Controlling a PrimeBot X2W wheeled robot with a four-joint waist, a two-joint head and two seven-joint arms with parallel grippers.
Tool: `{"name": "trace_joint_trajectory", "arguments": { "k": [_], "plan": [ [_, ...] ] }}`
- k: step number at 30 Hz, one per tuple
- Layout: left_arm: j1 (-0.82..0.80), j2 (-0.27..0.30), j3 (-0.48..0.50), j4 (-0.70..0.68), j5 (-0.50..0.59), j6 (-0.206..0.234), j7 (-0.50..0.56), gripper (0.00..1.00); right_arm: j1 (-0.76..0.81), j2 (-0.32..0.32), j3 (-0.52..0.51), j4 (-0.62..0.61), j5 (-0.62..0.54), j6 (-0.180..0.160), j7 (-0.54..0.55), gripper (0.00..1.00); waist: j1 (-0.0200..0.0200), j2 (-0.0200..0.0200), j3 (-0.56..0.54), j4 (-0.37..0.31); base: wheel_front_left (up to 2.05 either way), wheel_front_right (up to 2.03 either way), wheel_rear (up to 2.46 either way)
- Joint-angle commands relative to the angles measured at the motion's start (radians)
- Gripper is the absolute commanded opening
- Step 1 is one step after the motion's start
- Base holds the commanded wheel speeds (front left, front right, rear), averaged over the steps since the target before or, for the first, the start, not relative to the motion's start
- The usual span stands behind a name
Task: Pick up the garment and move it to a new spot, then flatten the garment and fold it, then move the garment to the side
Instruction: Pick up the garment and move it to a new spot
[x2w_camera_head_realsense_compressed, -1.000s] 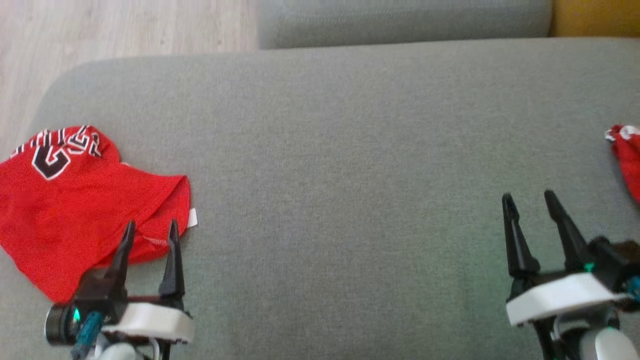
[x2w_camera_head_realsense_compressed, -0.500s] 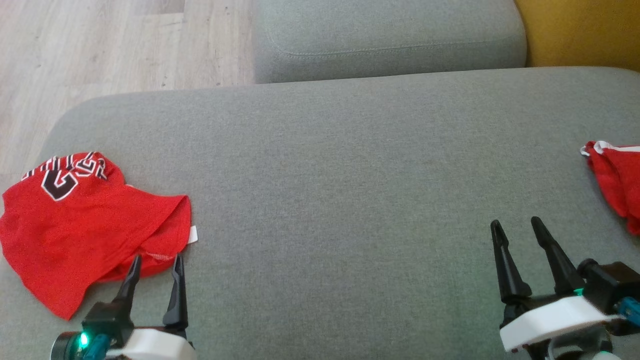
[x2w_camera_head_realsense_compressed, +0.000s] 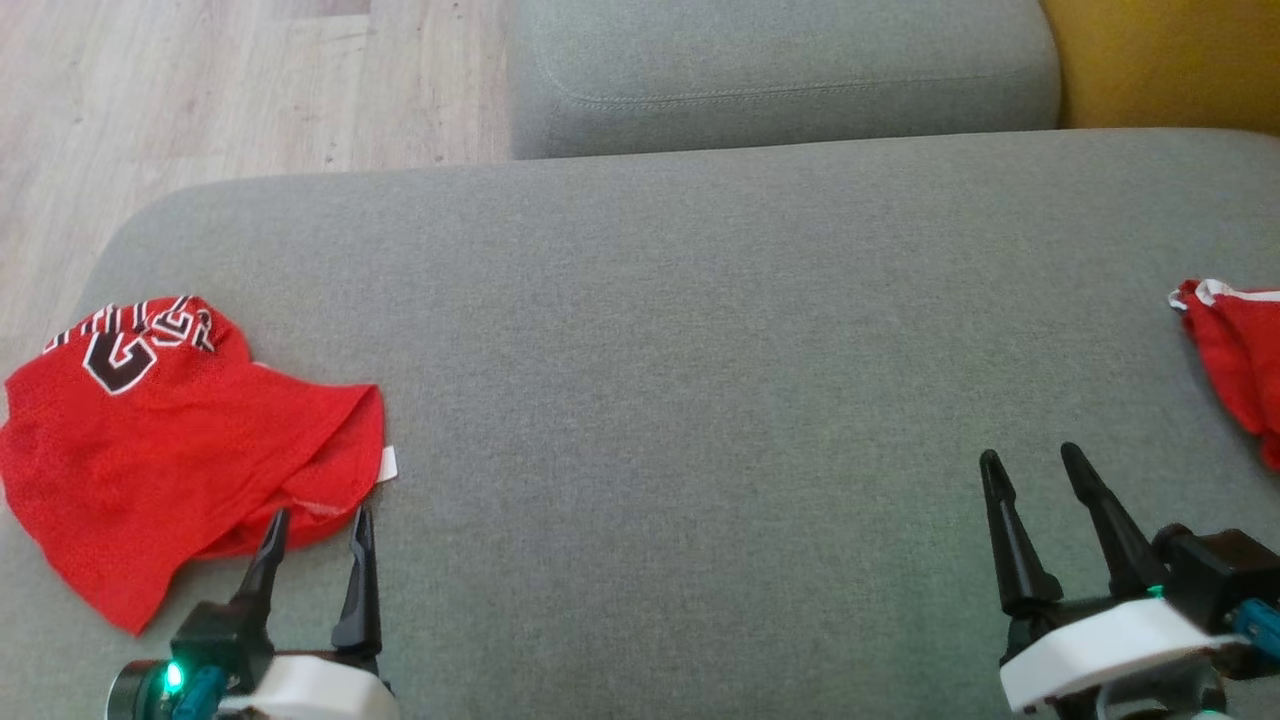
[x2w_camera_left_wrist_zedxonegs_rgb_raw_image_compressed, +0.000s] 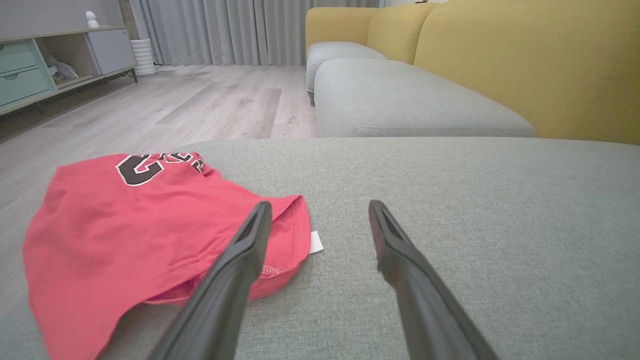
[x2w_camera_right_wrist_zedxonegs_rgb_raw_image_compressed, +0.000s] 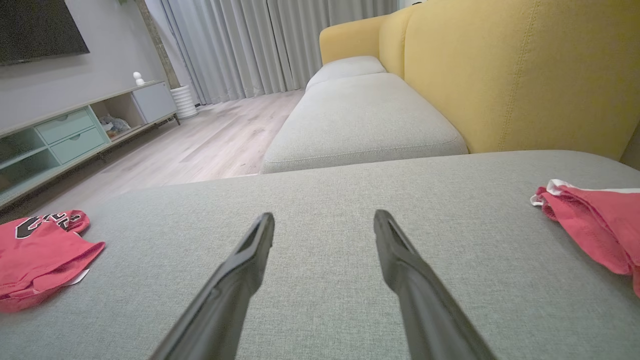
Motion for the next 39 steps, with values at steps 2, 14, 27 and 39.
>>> {"name": "trace_joint_trajectory", "arguments": {
  "k": [2, 14, 27, 39],
  "plan": [
    [-0.057, 0.022, 0.035, -0.029, 0.006, 0.000, -0.010, 1.00, -0.037, -0.005, 0.016, -0.044, -0.007, -0.001, 0.000, 1.00, 0.0000, -0.0001, 0.004, 0.010, 0.00, 0.00, 0.00],
    [-0.153, -0.027, 0.037, 0.019, 0.026, -0.055, -0.062, 1.00, -0.050, -0.005, 0.000, -0.094, -0.032, -0.001, 0.027, 1.00, 0.0000, -0.0001, 0.030, 0.215, 0.00, 0.00, 0.00],
    [-0.214, -0.118, 0.166, 0.064, 0.097, -0.141, -0.075, 1.00, -0.080, -0.005, -0.007, -0.160, -0.074, -0.001, 0.099, 1.00, 0.0000, -0.0001, 0.094, 0.441, 0.00, 0.00, 0.00],
    [-0.474, -0.214, 0.200, 0.457, 0.100, -0.344, -0.070, 1.00, -0.157, -0.066, -0.012, -0.282, -0.114, -0.001, 0.225, 1.00, 0.0000, -0.0001, 0.310, 0.440, 0.00, 0.00, 0.00]
  ]
}}
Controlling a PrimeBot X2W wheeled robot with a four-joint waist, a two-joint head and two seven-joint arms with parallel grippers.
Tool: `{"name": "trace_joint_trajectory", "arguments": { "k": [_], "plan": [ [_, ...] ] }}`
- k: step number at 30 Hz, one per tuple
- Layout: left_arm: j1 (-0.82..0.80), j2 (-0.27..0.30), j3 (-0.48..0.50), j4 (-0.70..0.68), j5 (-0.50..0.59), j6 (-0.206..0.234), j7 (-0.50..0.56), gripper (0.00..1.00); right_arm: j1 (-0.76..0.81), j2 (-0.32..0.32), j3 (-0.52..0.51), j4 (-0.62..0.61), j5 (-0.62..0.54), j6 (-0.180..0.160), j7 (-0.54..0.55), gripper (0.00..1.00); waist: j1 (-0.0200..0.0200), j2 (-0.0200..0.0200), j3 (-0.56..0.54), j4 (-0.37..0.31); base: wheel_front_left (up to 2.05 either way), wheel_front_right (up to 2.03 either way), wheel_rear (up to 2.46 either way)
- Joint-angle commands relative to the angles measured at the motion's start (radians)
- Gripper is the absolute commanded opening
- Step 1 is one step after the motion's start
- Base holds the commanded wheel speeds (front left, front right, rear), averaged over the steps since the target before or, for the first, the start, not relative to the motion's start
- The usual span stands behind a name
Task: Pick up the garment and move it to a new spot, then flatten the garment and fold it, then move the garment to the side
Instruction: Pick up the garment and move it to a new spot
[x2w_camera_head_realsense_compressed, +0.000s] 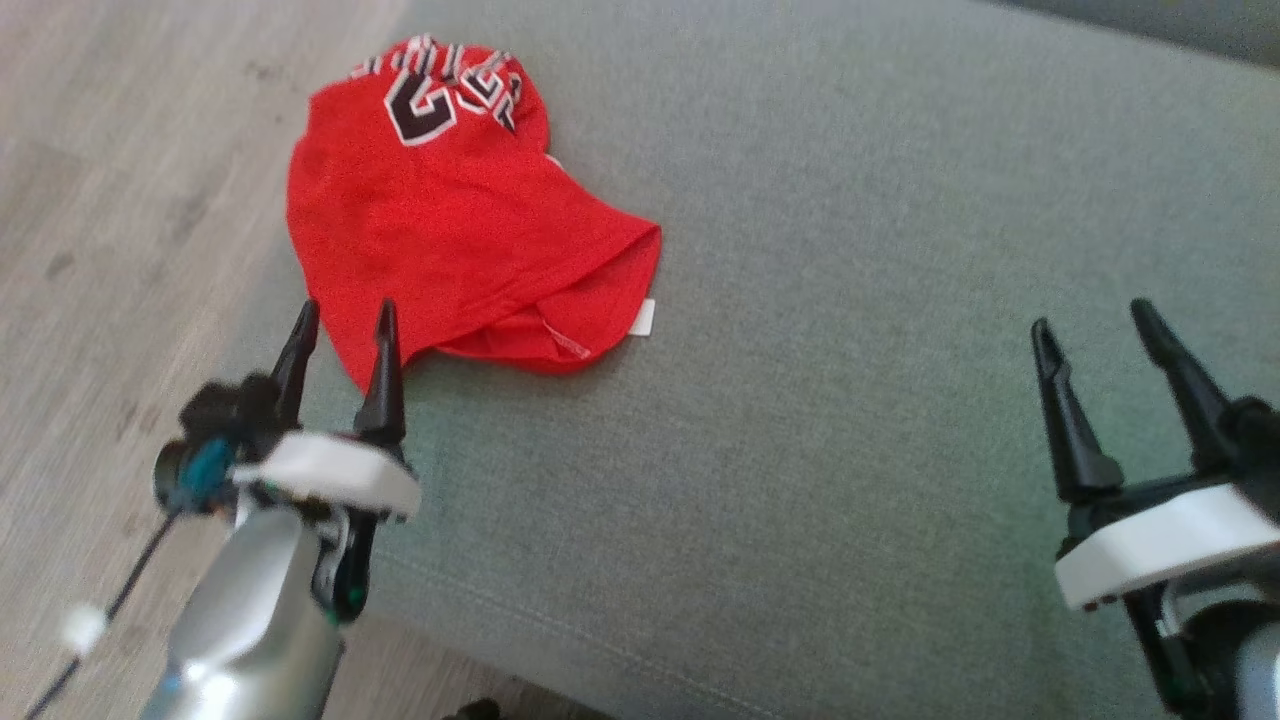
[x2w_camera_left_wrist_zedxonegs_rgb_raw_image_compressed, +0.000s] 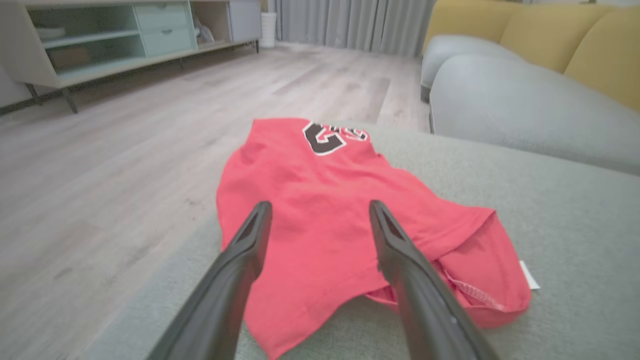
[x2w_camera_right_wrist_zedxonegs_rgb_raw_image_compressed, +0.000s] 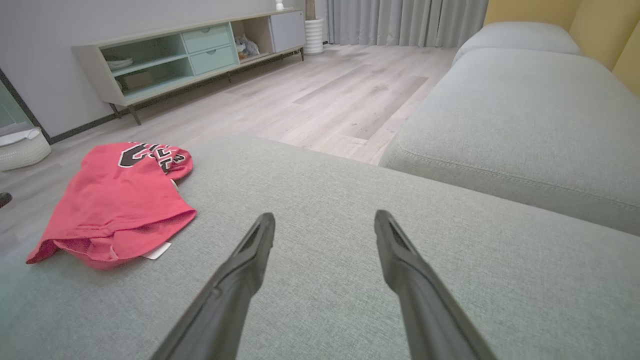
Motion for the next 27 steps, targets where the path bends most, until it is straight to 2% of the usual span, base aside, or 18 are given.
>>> {"name": "trace_joint_trajectory", "arguments": {
  "k": [1, 4, 5, 12, 13, 14, 17, 20, 21, 22, 27],
  "plan": [
    [-0.104, 0.008, 0.021, 0.076, -0.011, -0.033, 0.004, 1.00, -0.045, -0.027, 0.016, -0.060, -0.005, -0.001, 0.019, 1.00, -0.0002, 0.0000, 0.084, -0.010, 0.00, 0.00, 0.00],
    [-0.197, -0.012, 0.003, 0.233, -0.032, -0.076, 0.048, 1.00, -0.059, -0.042, 0.008, -0.080, -0.005, -0.001, 0.039, 1.00, -0.0002, 0.0000, 0.122, -0.018, 0.00, 0.00, 0.00],
    [-0.197, -0.012, 0.003, 0.233, -0.032, -0.076, 0.048, 1.00, -0.059, -0.042, 0.008, -0.080, -0.005, -0.001, 0.039, 1.00, -0.0002, 0.0000, 0.122, -0.018, 0.00, 0.00, 0.00],
    [-0.322, -0.050, -0.026, 0.503, -0.108, -0.116, 0.204, 1.00, -0.075, -0.049, -0.005, -0.088, 0.004, -0.001, 0.053, 1.00, -0.0002, 0.0000, 0.148, -0.037, 0.00, 0.00, 0.00],
    [-0.331, -0.051, -0.034, 0.523, -0.113, -0.117, 0.217, 0.36, -0.074, -0.047, -0.009, -0.086, 0.005, -0.001, 0.052, 1.00, -0.0002, 0.0000, 0.146, -0.038, 0.00, 0.00, 0.00],
    [-0.337, -0.051, -0.039, 0.540, -0.120, -0.118, 0.228, 0.00, -0.073, -0.044, -0.012, -0.084, 0.006, -0.001, 0.051, 1.00, -0.0002, 0.0000, 0.142, -0.039, 0.00, 0.00, 0.00],
    [-0.347, -0.043, -0.060, 0.553, -0.134, -0.119, 0.216, 0.00, -0.071, -0.033, -0.019, -0.072, 0.010, -0.001, 0.040, 1.00, -0.0002, 0.0000, 0.125, -0.039, 0.00, 0.00, 0.00],
    [-0.347, -0.018, -0.068, 0.545, -0.134, -0.120, 0.125, 0.00, -0.072, -0.021, -0.017, -0.056, 0.014, -0.001, 0.018, 1.00, -0.0002, 0.0000, 0.090, -0.040, 0.00, 0.00, 0.00],
    [-0.341, -0.003, -0.066, 0.534, -0.136, -0.120, 0.057, 0.00, -0.070, -0.014, -0.014, -0.042, 0.017, -0.001, 0.001, 1.00, -0.0002, 0.0000, 0.062, -0.043, 0.00, 0.00, 0.00],
    [-0.335, 0.003, -0.063, 0.521, -0.142, -0.120, 0.036, 0.00, -0.069, -0.010, -0.011, -0.032, 0.021, -0.001, -0.008, 1.00, -0.0002, 0.0000, 0.045, -0.046, 0.00, 0.00, 0.00],
    [-0.284, 0.069, -0.037, 0.410, -0.125, -0.110, -0.007, 0.00, -0.050, 0.017, 0.003, 0.018, 0.039, -0.001, -0.063, 1.00, -0.0002, 0.0000, -0.046, -0.064, 0.00, 0.00, 0.00]
  ]
}}
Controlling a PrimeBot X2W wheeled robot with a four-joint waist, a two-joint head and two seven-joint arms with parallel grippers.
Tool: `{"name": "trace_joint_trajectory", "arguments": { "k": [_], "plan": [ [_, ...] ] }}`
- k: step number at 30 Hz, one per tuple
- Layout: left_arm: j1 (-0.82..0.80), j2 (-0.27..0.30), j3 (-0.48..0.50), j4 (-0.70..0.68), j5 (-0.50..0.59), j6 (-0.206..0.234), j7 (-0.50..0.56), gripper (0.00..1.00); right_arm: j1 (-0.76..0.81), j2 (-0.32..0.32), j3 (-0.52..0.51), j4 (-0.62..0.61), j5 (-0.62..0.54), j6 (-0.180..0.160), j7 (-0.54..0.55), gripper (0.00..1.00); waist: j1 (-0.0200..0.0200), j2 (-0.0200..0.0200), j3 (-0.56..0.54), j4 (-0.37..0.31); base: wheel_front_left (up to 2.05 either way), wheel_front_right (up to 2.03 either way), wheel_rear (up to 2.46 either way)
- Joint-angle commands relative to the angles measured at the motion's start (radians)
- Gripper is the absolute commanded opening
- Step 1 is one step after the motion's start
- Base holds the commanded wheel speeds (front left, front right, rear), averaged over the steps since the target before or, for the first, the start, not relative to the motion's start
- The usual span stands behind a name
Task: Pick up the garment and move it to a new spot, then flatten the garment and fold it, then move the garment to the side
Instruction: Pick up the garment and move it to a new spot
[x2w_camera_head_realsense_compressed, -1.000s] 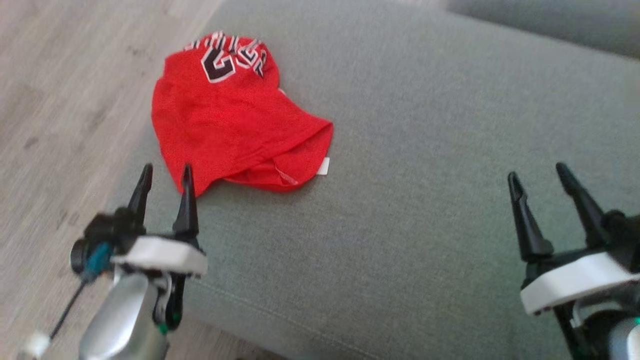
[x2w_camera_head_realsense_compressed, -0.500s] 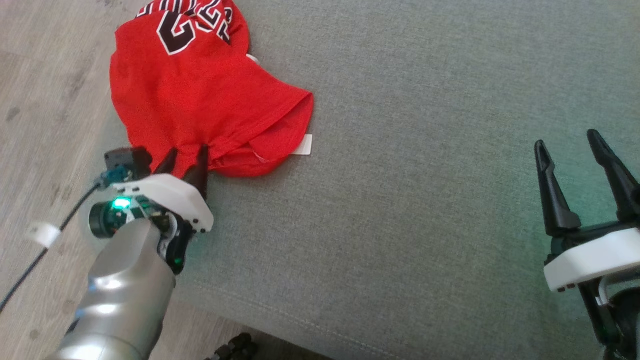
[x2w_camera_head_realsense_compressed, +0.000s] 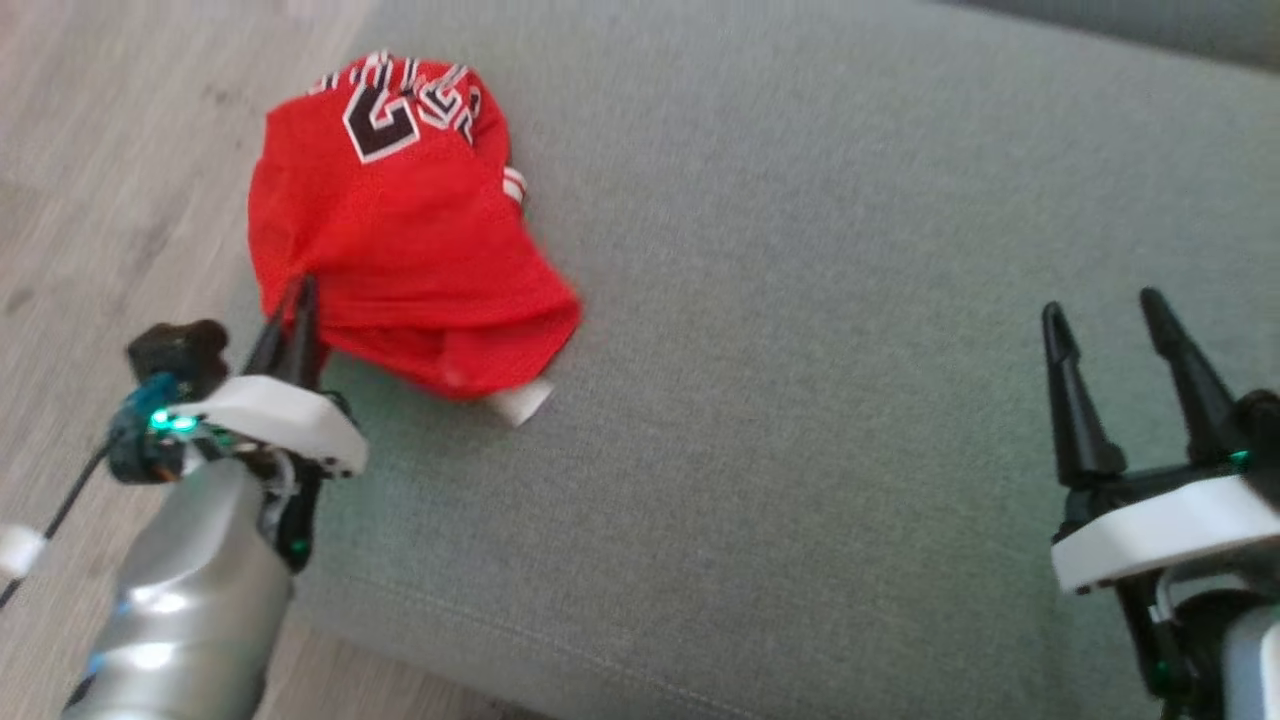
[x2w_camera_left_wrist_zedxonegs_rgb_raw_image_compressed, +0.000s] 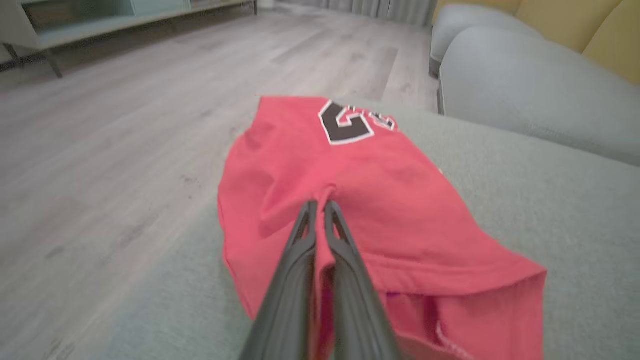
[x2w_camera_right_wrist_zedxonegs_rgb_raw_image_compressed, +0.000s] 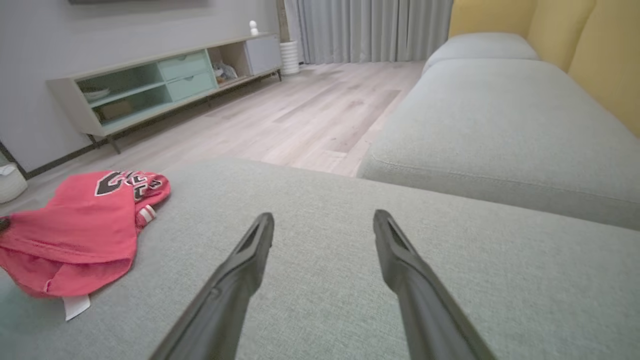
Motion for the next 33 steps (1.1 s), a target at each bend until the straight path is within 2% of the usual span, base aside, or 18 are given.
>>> {"name": "trace_joint_trajectory", "arguments": {
  "k": [1, 6, 11, 17, 21, 22, 30, 33],
  "plan": [
    [0.003, 0.065, 0.053, -0.073, 0.019, 0.020, -0.012, 0.00, -0.001, 0.004, 0.030, -0.027, 0.009, -0.001, -0.019, 1.00, 0.0001, 0.0000, -0.061, -0.018, 0.00, 0.00, 0.00],
    [0.160, 0.109, 0.108, -0.337, 0.074, 0.101, -0.013, 0.00, 0.026, 0.017, 0.053, 0.014, 0.018, -0.001, -0.066, 1.00, 0.0001, 0.0000, -0.145, -0.057, 0.00, 0.00, 0.00],
    [0.315, 0.129, 0.101, -0.577, 0.089, 0.169, 0.019, 0.00, 0.041, 0.021, 0.081, 0.046, 0.034, -0.001, -0.095, 1.00, 0.0001, 0.0000, -0.196, -0.115, 0.00, 0.00, 0.00],
    [0.423, 0.118, 0.036, -0.826, 0.098, 0.206, 0.127, 0.00, 0.037, 0.022, 0.101, 0.064, 0.057, -0.001, -0.112, 1.00, 0.0001, 0.0000, -0.203, -0.230, 0.00, 0.00, 0.00],
    [0.419, 0.076, -0.049, -0.892, 0.107, 0.183, 0.191, 0.00, 0.029, 0.022, 0.104, 0.071, 0.076, -0.001, -0.120, 1.00, 0.0001, 0.0000, -0.178, -0.335, 0.00, 0.00, 0.00],
    [0.419, 0.076, -0.049, -0.892, 0.107, 0.183, 0.191, 0.00, 0.029, 0.022, 0.104, 0.071, 0.076, -0.001, -0.120, 1.00, 0.0001, 0.0000, -0.178, -0.335, 0.00, 0.00, 0.00],
    [0.272, -0.043, -0.208, -0.864, 0.148, 0.087, 0.231, 0.00, 0.001, 0.022, 0.095, 0.073, 0.091, -0.001, -0.139, 1.00, 0.0001, 0.0000, -0.078, -0.564, 0.00, 0.00, 0.00],
    [0.205, -0.091, -0.259, -0.846, 0.168, 0.058, 0.223, 0.00, -0.004, 0.022, 0.083, 0.075, 0.101, -0.001, -0.152, 1.00, 0.0001, 0.0000, -0.039, -0.626, 0.00, 0.00, 0.00]
  ]
}}
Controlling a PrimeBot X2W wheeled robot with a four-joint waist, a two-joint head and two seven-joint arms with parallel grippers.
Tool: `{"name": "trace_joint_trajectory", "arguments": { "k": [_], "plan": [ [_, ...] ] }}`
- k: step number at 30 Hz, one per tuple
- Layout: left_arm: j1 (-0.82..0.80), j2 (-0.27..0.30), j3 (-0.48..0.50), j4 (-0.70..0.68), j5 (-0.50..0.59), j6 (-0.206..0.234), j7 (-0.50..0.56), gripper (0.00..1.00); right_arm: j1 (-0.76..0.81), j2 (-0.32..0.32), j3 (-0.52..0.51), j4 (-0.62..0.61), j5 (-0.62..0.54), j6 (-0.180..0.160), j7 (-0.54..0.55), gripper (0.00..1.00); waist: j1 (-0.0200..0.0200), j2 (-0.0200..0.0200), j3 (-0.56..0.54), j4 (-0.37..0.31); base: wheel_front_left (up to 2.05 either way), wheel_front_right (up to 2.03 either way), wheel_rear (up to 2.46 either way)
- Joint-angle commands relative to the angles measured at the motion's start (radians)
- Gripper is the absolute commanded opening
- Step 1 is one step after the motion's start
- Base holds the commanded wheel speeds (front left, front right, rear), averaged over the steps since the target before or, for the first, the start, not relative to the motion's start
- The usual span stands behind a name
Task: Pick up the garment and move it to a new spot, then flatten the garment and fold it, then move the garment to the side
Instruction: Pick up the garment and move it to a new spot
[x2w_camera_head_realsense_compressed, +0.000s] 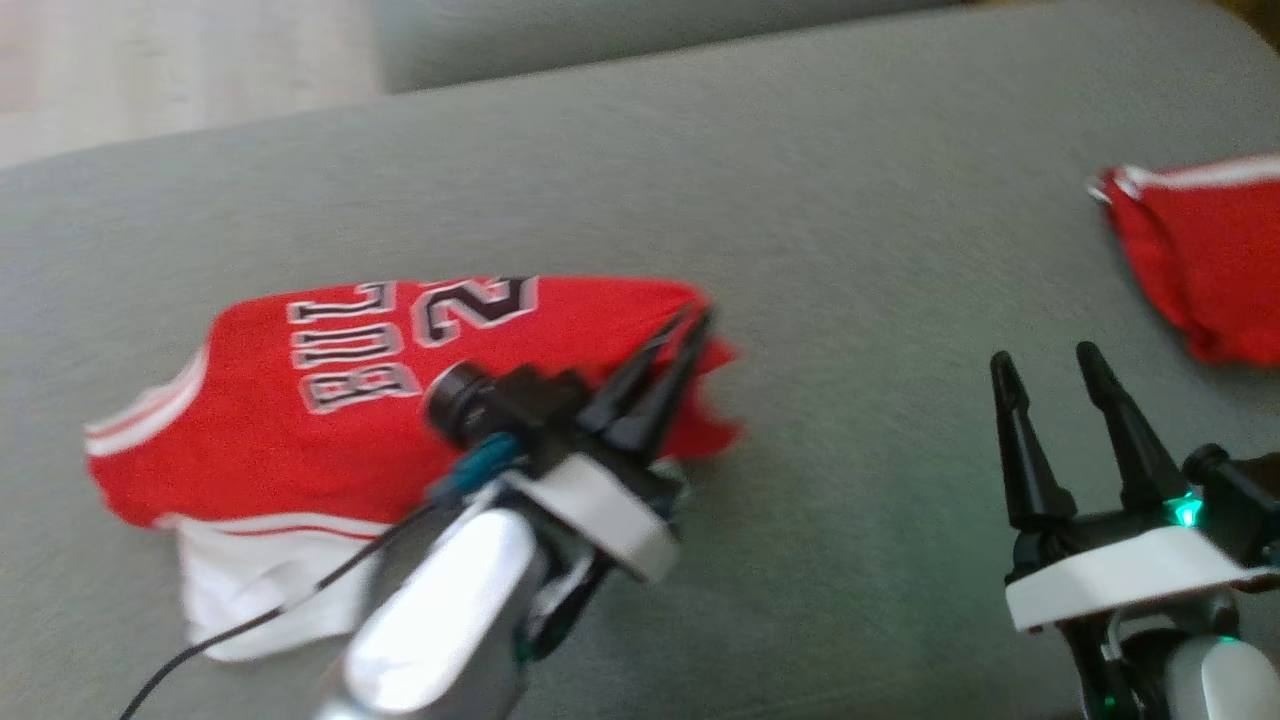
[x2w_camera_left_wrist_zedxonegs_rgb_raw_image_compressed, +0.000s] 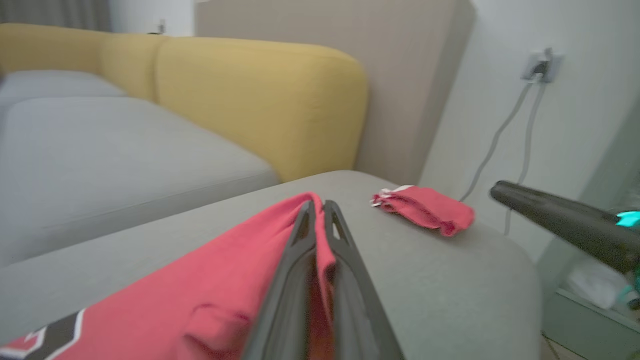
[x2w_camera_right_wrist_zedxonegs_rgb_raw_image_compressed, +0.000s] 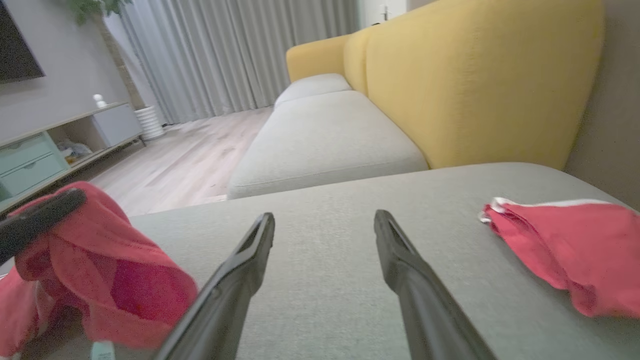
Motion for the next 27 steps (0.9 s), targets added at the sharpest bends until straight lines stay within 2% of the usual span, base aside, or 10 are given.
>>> {"name": "trace_joint_trajectory", "arguments": {
  "k": [1, 5, 8, 9, 10, 11, 16, 19, 27],
  "plan": [
    [-0.068, -0.020, 0.007, -0.026, 0.013, -0.011, -0.012, 0.00, -0.056, -0.005, 0.017, -0.032, 0.012, -0.001, -0.014, 1.00, -0.0001, -0.0001, 0.094, -0.121, 0.00, 0.00, 0.00],
    [-0.122, -0.050, -0.039, -0.001, 0.020, -0.027, -0.029, 0.00, -0.062, -0.005, 0.007, -0.021, 0.028, -0.001, -0.034, 1.00, -0.0001, -0.0001, 0.134, -0.164, 0.00, 0.00, 0.00],
    [-0.133, -0.059, -0.064, 0.044, 0.012, -0.035, -0.030, 0.00, -0.067, -0.005, 0.003, -0.010, 0.036, -0.001, -0.047, 1.00, -0.0001, -0.0001, 0.152, -0.171, 0.00, 0.00, 0.00],
    [-0.133, -0.060, -0.072, 0.063, 0.010, -0.037, -0.030, 0.15, -0.069, -0.005, 0.001, -0.007, 0.037, -0.001, -0.051, 1.00, -0.0001, -0.0001, 0.155, -0.169, 0.00, 0.00, 0.00],
    [-0.132, -0.061, -0.079, 0.084, 0.007, -0.039, -0.028, 0.60, -0.070, -0.005, -0.001, -0.004, 0.039, -0.001, -0.054, 1.00, -0.0001, -0.0001, 0.158, -0.165, 0.00, 0.00, 0.00],
    [-0.132, -0.061, -0.086, 0.100, 0.006, -0.041, -0.035, 1.00, -0.071, -0.005, -0.003, 0.000, 0.040, -0.001, -0.056, 1.00, -0.0001, -0.0001, 0.159, -0.160, 0.00, 0.00, 0.00],
    [-0.129, -0.055, -0.110, 0.133, 0.028, -0.046, -0.106, 1.00, -0.077, -0.005, -0.012, 0.016, 0.033, -0.001, -0.059, 1.00, -0.0001, -0.0001, 0.140, -0.111, 0.00, 0.00, 0.00],
    [-0.123, -0.038, -0.100, 0.122, 0.043, -0.035, -0.163, 1.00, -0.075, -0.005, -0.019, 0.018, 0.025, -0.001, -0.053, 1.00, -0.0001, -0.0001, 0.117, -0.069, 0.00, 0.00, 0.00],
    [-0.073, 0.063, 0.021, 0.061, 0.044, 0.046, -0.228, 1.00, -0.054, -0.005, -0.034, 0.007, 0.003, -0.001, -0.022, 1.00, -0.0001, -0.0001, 0.050, 0.059, 0.00, 0.00, 0.00]
  ]
}}
